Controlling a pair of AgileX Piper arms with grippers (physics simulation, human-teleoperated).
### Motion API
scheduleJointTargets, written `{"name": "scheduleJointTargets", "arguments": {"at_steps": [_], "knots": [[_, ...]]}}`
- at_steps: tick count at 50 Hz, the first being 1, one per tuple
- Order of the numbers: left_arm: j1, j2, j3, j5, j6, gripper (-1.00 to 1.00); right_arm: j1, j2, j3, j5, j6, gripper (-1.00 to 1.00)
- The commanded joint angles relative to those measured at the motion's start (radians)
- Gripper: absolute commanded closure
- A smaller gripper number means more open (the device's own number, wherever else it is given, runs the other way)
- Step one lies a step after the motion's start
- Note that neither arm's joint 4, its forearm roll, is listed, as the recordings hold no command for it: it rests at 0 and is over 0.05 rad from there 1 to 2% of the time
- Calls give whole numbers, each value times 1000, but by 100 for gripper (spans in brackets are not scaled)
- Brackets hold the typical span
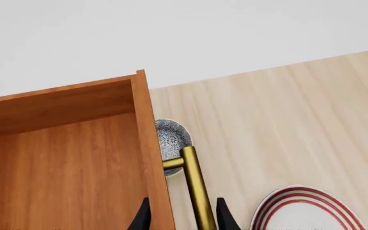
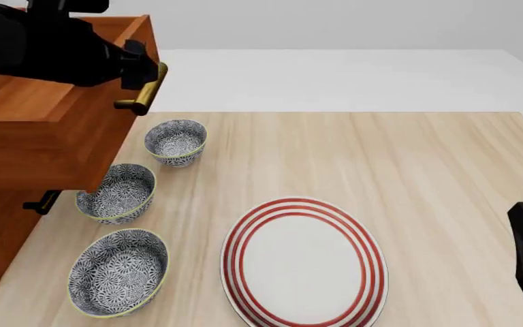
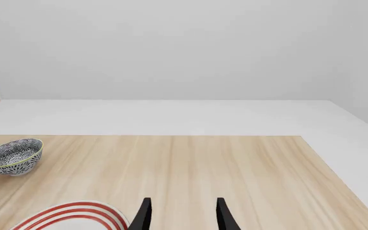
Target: Open the top drawer of the cabinet.
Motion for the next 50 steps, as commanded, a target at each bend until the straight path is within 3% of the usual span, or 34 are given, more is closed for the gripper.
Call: {"name": "scheduleJointTargets", "arguments": {"at_steps": [1, 50], "knots": [[-96, -27, 10, 13, 83, -100, 0, 0, 0, 0, 0, -100], [-97, -77, -137, 91, 122, -100, 0, 0, 0, 0, 0, -100]]}}
